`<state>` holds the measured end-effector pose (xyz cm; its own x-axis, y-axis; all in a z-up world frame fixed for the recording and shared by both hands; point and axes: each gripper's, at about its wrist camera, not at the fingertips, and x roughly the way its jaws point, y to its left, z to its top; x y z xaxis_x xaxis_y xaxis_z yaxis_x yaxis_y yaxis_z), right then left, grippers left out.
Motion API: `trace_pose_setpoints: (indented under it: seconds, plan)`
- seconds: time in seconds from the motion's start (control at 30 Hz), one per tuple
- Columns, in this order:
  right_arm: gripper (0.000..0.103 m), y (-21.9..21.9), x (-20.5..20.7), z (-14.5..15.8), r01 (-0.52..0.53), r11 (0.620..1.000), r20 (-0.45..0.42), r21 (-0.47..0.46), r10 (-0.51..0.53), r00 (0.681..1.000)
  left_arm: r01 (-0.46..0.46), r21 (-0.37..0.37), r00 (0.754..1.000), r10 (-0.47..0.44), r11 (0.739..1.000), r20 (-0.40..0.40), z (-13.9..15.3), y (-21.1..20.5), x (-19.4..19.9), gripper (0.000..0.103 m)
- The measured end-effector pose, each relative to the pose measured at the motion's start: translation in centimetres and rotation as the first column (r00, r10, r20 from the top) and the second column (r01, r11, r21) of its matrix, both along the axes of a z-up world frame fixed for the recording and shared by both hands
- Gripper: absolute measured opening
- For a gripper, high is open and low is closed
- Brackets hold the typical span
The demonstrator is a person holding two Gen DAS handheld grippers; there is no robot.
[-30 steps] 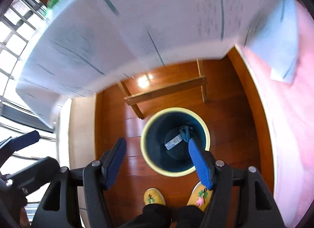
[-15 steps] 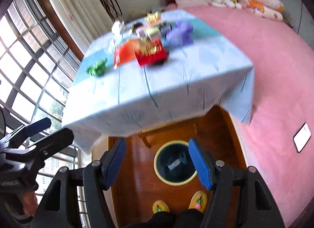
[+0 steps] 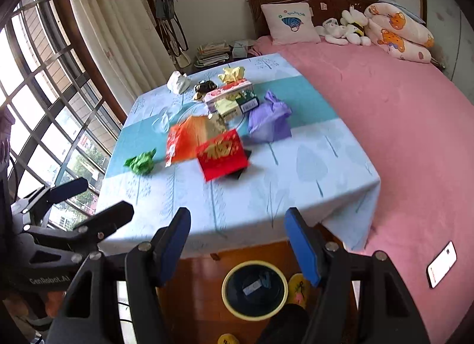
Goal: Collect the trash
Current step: 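Raise both tools back toward the table, then grasp the red envelope with the left tool while the right tool grasps the purple tissue pack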
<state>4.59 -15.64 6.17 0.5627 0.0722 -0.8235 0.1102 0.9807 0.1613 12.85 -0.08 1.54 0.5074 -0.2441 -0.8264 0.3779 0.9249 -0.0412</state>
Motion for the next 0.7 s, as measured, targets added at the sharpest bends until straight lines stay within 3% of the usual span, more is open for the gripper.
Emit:
trace_pose_setpoints:
  seconds: [0.2, 0.33, 0.53, 0.7]
  plan:
    - [0.067, -4.6, 9.7, -2.4, -0.031, 0.999, -0.039, 0.044, 0.033, 0.999, -0.056, 0.067, 0.995, 0.06, 0.996, -0.073, -3.8, -3.9, 8.4, 0.102]
    - [0.074, -7.2, 16.0, -4.9, -0.068, 0.996, -0.099, 0.062, 0.074, 0.992, -0.083, 0.106, 0.985, 0.098, 0.991, -0.141, -7.0, -6.6, 13.6, 0.102]
    - [0.075, -8.6, 23.2, -9.7, -0.125, 0.99, -0.192, 0.062, 0.135, 0.972, -0.109, 0.136, 0.957, 0.141, 0.985, -0.252, -11.5, -8.4, 18.2, 0.1]
    - [0.075, -8.5, 26.3, -13.9, -0.164, 0.985, -0.289, 0.056, 0.173, 0.942, -0.12, 0.144, 0.921, 0.164, 0.982, -0.354, -14.4, -8.7, 19.6, 0.086]
